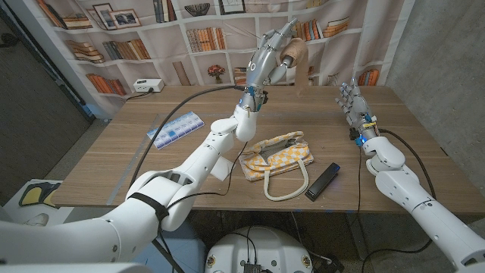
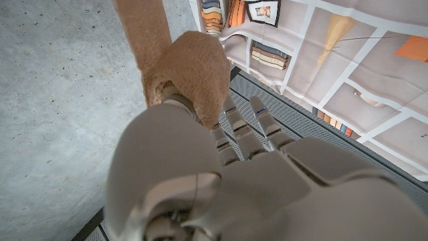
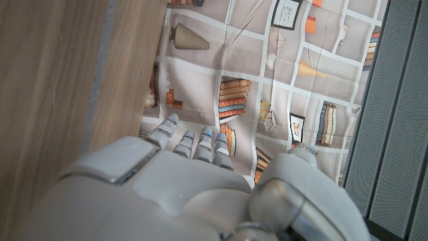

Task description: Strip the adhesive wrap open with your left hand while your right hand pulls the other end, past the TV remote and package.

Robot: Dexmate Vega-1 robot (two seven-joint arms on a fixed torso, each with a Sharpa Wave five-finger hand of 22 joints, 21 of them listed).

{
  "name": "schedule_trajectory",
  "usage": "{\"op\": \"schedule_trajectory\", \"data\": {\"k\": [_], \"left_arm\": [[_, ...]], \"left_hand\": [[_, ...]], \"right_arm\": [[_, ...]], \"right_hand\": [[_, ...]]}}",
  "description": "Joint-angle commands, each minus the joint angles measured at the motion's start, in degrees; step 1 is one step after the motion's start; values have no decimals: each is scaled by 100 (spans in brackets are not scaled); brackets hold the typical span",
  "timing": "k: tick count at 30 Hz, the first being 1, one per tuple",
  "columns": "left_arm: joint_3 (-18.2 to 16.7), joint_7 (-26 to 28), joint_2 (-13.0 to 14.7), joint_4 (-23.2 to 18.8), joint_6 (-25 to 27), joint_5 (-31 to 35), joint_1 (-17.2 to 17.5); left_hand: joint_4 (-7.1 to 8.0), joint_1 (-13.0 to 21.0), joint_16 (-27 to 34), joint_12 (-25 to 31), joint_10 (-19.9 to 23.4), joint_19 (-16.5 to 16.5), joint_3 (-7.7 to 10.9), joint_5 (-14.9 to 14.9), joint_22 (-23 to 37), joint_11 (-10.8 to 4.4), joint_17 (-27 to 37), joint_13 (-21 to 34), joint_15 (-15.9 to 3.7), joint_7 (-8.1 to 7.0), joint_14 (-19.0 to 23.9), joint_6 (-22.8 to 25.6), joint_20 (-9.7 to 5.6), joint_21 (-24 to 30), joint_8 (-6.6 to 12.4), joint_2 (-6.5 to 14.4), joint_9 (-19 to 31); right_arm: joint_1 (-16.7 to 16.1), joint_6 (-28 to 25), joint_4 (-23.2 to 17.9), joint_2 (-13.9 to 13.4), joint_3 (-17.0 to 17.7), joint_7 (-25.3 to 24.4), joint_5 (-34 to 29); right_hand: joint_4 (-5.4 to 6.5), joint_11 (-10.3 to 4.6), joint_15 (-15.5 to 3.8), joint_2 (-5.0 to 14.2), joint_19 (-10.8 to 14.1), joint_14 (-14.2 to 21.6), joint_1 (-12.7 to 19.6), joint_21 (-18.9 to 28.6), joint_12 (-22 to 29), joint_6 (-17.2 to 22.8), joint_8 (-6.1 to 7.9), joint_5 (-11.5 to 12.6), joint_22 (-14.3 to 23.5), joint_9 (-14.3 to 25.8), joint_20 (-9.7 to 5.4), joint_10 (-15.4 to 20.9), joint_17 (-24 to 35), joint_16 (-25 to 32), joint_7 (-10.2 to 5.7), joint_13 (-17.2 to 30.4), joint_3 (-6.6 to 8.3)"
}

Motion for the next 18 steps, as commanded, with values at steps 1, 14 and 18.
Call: {"op": "schedule_trajectory", "data": {"k": [1,14,18], "left_arm": [[-217,0,-160,60,-163,103,22],[-499,0,-360,193,-333,95,106],[-562,0,-399,201,-374,73,143]], "left_hand": [[60,-43,-122,-50,-96,-39,208,34,15,-3,-40,-64,54,6,-173,-57,12,-12,65,63,-1],[1365,-1120,-278,-239,-294,-60,423,140,37,24,-138,-346,62,-29,-341,-159,17,21,125,80,-29],[1467,-1224,-280,-253,-310,-74,461,170,41,0,-144,-370,59,-29,-336,-167,17,23,129,89,-30]], "right_arm": [[8,-6,31,22,4,-15,22],[80,-28,71,34,-37,-9,-16],[98,-5,100,33,-49,24,-31]], "right_hand": [[3,-42,-69,42,17,-4,2,14,-1,49,31,2,23,14,21,25,12,11,10,12,19],[2,-44,-73,44,17,-6,2,13,-3,58,30,1,23,15,19,24,12,9,6,12,23],[2,-46,-69,42,17,-7,1,13,-3,59,29,1,23,15,18,24,12,8,2,12,23]]}}
